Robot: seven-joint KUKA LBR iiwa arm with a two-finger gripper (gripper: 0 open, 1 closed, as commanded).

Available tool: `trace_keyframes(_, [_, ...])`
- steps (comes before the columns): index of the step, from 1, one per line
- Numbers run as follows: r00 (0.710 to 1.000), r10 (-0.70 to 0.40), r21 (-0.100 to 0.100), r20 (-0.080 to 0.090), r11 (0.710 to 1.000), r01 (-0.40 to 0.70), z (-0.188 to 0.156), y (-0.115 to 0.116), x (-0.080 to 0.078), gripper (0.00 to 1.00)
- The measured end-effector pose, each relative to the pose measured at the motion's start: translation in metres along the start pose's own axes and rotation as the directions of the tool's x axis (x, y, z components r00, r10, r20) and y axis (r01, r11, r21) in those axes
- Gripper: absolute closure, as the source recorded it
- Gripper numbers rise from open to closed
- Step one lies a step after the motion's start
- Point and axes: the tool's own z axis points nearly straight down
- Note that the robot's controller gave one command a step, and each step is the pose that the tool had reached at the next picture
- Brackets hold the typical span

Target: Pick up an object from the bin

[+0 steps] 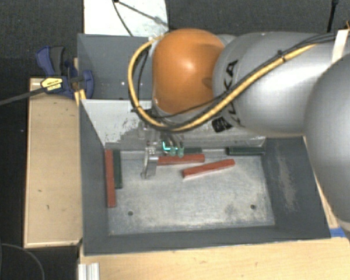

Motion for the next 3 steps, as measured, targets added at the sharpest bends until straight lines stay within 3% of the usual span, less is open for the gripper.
trace_keyframes(1, [0.983,-0.183,0.004,0.001,0.983,0.183,0.068,-0.067,0.004,0.00])
trace_keyframes(2, [0.996,-0.084,0.003,0.001,0.996,0.084,0.131,-0.119,-0.005,0.00])
trace_keyframes(3, [1.000,-0.002,0.000,0.011,1.000,0.002,0.136,-0.153,-0.017,0.00])
